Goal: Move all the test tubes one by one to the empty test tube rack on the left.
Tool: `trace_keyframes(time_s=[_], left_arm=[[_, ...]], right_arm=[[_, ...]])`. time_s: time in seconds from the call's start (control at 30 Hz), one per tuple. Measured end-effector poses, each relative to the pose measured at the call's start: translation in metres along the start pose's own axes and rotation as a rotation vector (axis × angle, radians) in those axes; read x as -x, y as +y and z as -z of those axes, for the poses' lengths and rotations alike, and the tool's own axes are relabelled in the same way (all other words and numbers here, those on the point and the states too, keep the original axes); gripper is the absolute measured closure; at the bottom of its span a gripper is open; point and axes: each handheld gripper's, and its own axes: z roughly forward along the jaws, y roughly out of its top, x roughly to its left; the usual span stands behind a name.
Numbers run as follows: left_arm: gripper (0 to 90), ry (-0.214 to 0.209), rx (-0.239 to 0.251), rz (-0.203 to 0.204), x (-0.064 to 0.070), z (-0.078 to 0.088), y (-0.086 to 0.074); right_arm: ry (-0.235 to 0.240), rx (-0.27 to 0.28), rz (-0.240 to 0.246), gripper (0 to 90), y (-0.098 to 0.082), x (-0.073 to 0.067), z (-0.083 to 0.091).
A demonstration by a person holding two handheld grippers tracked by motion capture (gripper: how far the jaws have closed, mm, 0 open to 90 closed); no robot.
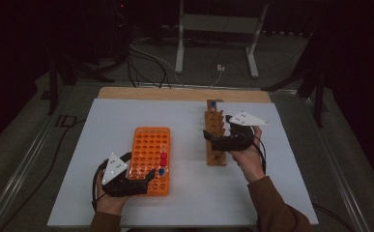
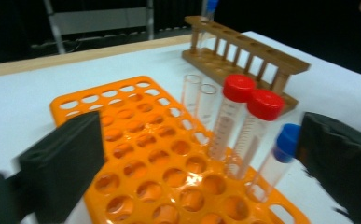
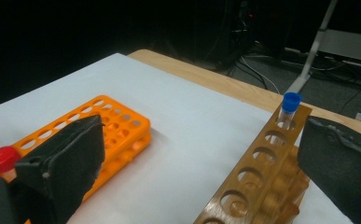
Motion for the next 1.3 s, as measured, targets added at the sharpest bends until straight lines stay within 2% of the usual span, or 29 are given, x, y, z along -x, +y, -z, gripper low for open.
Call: trace_keyframes(time_s=[0.13,0.33,0.8,1.0,1.07,1.3], left_arm=[[0.4,0.02,0.005,0.017,-0.003,-0.001,0.0],[0.4,0.02,0.006,0.039,-0.004,-0.002,-0.003],[0.4,0.033,0.011,0.044,-0.003,-0.003,-0.005],[0.4,0.038,0.013,0.031,0.0,-0.003,-0.005],[0.4,0.051,0.019,0.027,0.0,-0.002,-0.005],[0.4,0.063,0.032,0.034,0.002,0.001,-0.006]], right_arm=[[-0.025,-0.009,0.011,1.1,0.004,0.004,-0.009],[-0.053,-0.023,0.007,1.1,0.008,0.014,-0.023],[-0.126,-0.055,-0.073,7.0,0.012,0.05,-0.058],[-0.135,-0.08,-0.109,17.2,0.007,0.065,-0.077],[-0.139,-0.096,-0.12,20.2,0.004,0.07,-0.083],[-0.156,-0.108,-0.134,33.6,0.005,0.075,-0.1]])
